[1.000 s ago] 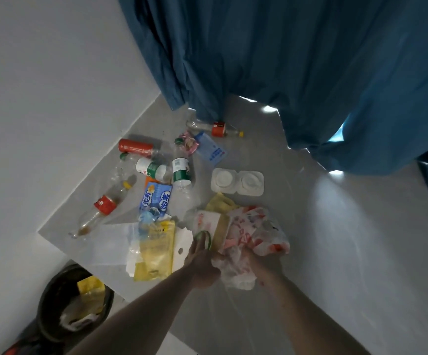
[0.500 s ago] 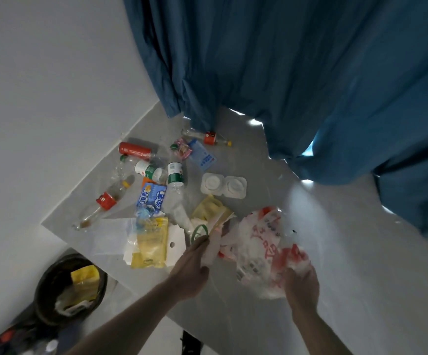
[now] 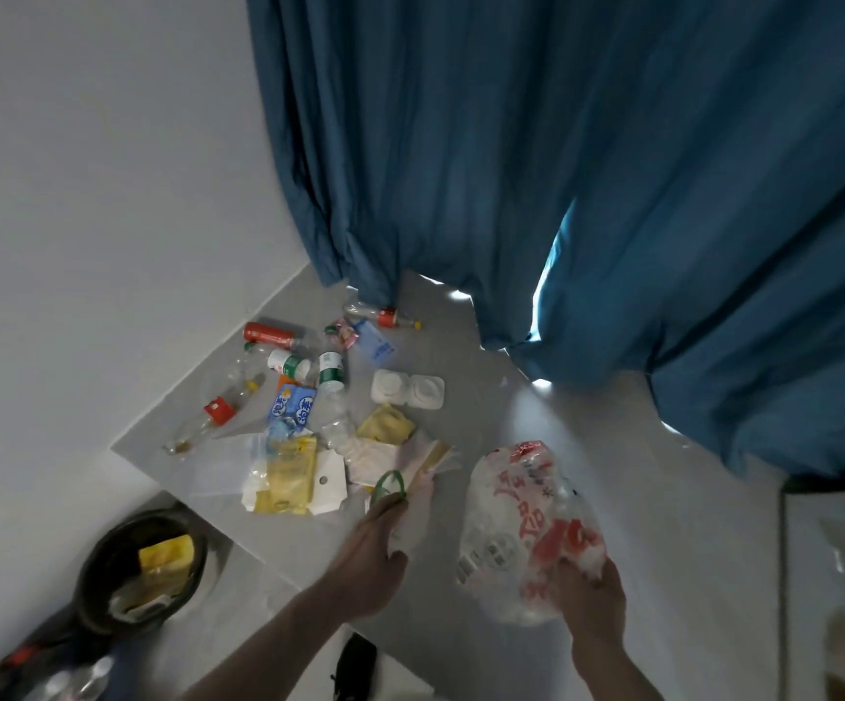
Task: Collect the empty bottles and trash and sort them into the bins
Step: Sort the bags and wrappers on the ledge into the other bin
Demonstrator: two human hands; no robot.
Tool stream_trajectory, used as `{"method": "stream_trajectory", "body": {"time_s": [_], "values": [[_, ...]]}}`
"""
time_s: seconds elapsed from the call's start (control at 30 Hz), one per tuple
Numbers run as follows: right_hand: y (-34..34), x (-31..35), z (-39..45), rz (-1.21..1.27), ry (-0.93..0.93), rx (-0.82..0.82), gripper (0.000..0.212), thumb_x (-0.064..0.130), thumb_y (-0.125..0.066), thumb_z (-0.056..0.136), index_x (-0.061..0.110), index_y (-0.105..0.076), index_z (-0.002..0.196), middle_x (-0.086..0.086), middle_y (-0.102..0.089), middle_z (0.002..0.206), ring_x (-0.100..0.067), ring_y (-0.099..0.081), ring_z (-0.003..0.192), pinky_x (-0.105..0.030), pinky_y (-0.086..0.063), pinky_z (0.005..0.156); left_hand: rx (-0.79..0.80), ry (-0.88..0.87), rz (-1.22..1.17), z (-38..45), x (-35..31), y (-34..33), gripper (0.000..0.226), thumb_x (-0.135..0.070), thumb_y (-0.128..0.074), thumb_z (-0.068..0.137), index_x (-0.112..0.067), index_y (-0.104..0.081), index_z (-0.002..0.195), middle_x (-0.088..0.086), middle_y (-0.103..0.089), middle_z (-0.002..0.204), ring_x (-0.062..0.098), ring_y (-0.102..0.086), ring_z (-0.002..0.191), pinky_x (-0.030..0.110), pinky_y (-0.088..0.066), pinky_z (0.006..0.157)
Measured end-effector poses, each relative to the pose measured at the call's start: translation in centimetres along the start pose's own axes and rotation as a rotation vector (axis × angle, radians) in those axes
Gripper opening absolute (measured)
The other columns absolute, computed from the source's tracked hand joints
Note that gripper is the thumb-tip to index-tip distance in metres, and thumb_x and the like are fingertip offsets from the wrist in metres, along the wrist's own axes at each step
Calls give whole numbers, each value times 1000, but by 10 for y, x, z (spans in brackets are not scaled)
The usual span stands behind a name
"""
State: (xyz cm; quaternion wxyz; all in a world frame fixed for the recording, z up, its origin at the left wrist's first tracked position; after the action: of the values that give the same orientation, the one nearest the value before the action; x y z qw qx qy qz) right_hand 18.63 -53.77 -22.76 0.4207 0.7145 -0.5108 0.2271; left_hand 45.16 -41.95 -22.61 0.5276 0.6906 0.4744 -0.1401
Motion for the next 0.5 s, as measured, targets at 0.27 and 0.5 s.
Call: {"method": "stream_trajectory", "body": {"time_s": [0.27,0.5], "values": [[40,-22,-17,-62,39,80,56,45,-76,57,34,-67,111,9,-74,101,-21,-71,90,-50,-61,81,-106,108,-6,-103,-17,-30,77,-15,-57,84,-18,-34,157,-7,-27,162,14,-27,150,21,-24,120],[48,-11,-58,-94,172,177,63,41,-75,60,33,-63,122,5,-73,110,-19,-70,95,-48,-60,85,-239,168,-57,-172,-13,-43,72,-11,-62,88,-20,-37,156,-7,-30,161,13,-29,148,17,-19,117]]}}
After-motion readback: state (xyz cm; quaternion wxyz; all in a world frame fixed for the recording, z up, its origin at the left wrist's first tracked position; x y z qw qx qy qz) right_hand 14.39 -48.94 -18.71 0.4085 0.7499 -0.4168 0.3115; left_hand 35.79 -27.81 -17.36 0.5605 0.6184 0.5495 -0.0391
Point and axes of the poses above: each hand's wrist, its own z-axis towards the middle knuckle, its own y-axis out of the back of the hand, x = y × z, the point moved 1 cm from there along z, towards the middle knuckle
